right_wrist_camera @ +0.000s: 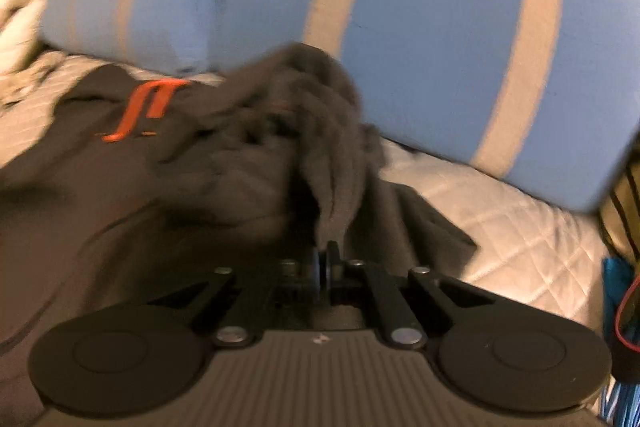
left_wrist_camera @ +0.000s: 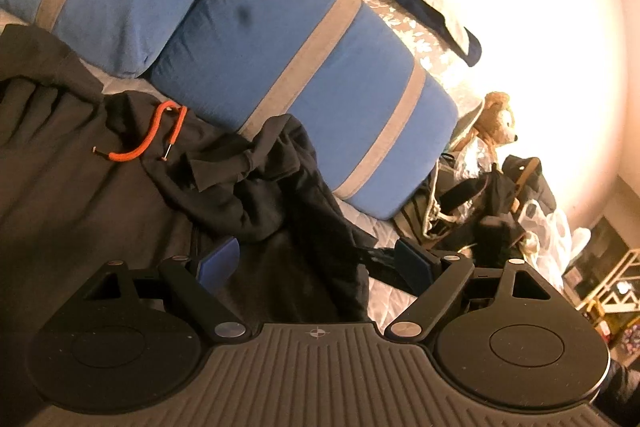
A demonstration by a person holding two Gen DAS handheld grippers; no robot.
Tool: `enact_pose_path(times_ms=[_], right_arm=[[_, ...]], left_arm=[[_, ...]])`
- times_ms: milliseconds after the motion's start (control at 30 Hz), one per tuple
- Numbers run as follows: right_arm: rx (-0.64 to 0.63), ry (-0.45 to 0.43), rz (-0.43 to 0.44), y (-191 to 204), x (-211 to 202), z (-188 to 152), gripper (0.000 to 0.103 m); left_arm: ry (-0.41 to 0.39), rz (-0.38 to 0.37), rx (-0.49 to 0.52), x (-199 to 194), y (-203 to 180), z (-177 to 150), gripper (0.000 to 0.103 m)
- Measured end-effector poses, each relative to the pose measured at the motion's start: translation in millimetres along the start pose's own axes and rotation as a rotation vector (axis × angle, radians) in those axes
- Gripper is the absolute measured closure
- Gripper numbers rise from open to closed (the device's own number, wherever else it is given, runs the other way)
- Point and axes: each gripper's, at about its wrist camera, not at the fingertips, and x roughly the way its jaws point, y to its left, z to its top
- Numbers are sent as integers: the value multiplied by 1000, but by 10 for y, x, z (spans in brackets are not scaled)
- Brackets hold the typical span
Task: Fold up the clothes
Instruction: 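Grasp the hoodie sleeve cuff beside the hood with the right gripper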
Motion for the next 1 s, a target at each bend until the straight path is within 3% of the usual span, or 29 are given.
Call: enact_pose_path(times_ms=[167,367,400,433,533,1000], right_arm=[[-167,36,63,398,-168,-110,101],[-356,149,116,690,-248,-262,99],[-370,143,105,704,-271,-243,79],[-384,137,94,717,-293,-223,66],[-385,86,68,708,-365,-78,47],[-503,-20,-96,722,-210,357,39]], left_arm=[[-4,-3,-10,-12,7,7,17],[-1,-5,-13,-2,17,6,17],[-1,-8,-14,-5,19,6,17],[-2,-12,-16,-9,21,7,17],[-6,-24,-20,-20,25,9,17],[-24,-26,-114,-44,144,36,18]])
